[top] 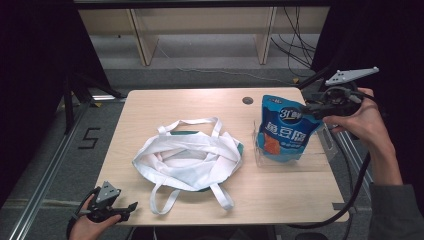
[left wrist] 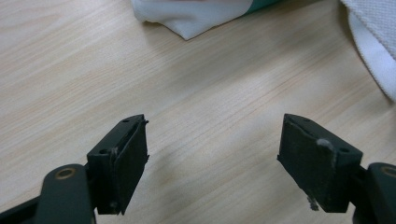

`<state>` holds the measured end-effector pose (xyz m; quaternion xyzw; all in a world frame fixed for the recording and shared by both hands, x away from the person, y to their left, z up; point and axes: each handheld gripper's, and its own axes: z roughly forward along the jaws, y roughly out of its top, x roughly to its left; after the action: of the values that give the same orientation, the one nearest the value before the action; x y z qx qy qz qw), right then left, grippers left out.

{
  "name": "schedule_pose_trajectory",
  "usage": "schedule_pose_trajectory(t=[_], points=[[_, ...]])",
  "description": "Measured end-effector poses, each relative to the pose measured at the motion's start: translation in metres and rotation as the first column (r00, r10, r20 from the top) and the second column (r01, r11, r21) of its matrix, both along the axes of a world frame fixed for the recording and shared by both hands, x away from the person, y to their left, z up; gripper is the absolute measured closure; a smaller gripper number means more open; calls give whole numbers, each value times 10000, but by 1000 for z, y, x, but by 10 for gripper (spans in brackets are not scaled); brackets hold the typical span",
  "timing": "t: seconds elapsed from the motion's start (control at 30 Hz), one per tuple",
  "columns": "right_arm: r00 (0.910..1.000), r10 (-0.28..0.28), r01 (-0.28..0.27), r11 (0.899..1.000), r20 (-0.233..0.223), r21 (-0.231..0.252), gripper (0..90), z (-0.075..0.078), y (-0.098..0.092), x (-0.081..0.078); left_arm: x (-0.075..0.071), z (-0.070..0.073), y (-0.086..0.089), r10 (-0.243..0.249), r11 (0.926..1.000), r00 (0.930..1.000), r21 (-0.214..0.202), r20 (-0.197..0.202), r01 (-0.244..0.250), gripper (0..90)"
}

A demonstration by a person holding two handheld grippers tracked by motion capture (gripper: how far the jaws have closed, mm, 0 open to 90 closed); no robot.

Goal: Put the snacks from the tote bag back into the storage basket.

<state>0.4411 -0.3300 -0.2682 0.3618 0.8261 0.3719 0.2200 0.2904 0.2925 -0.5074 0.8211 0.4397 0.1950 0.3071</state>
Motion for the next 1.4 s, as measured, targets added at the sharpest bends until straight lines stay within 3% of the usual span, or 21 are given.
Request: schedule_pose_trajectory(t=[0.07,0.1,0.13,0.23,0.27,0.3,0.47,0.5,0.53,0.6,0.77,0.9,0.97,1.07,1.1,1.23,1.33,1.4], points=[[9999,-111,111,9999,129,-2,355,-2,-5,-6,1,-1,-1,172,9998,9998,-34,132,-171,231],[9996,-147,145,9999,246,86,354,-4,-7,-8,0,1,1,-111,9999,9999,-16,-110,111,231],[9998,-165,164,9998,80,137,354,-5,-10,-11,0,1,1,-120,9999,9999,-14,-119,120,231],[9995,-227,221,9994,226,264,351,-8,-15,-14,0,1,0,-74,9999,10000,76,-15,74,231],[9993,-303,294,9988,236,382,348,-12,-19,-18,0,-1,-1,141,9999,9998,33,102,-141,231],[9996,-266,263,9989,79,386,348,-13,-22,-19,0,-1,0,144,9999,9999,18,90,-144,231],[9990,-410,403,9982,153,450,346,-22,-28,-26,0,-1,-1,165,9998,9998,-81,115,-164,231],[9991,-419,419,9980,-13,480,345,-25,-31,-31,0,2,1,-189,9998,9998,105,-89,190,231],[9994,-354,353,9983,16,458,344,-27,-33,-32,0,1,1,-232,9997,9997,125,-39,233,231],[9992,-398,391,9976,102,575,344,-33,-34,-35,0,2,1,-208,9997,9998,123,-48,209,231],[9989,-445,454,9970,-168,624,345,-48,-36,-41,0,1,1,-206,9997,9998,123,-76,207,230],[9983,-477,492,9978,-321,450,350,-57,-37,-45,0,1,1,-223,9997,9997,129,-62,224,230],[9981,-479,497,9978,-389,447,386,-66,-39,-49,0,0,1,-138,9999,9998,-8,-114,138,230],[9966,-476,503,9980,-675,392,452,-75,-40,-52,0,1,1,-196,9997,9998,124,-86,197,229],[9968,-525,555,9972,-599,506,498,-79,-39,-52,0,1,1,-189,9998,9998,113,-86,190,230],[9941,-271,299,9992,-1047,257,681,-90,-38,-54,0,1,1,-119,9999,9998,10,-149,119,230],[9954,-95,103,9999,-952,82,830,-100,-34,-53,0,1,1,-222,9996,9997,145,-77,223,230],[9956,8,-23,9999,-933,-160,880,-104,-32,-52,0,1,1,-185,9998,9998,97,-73,186,230]])
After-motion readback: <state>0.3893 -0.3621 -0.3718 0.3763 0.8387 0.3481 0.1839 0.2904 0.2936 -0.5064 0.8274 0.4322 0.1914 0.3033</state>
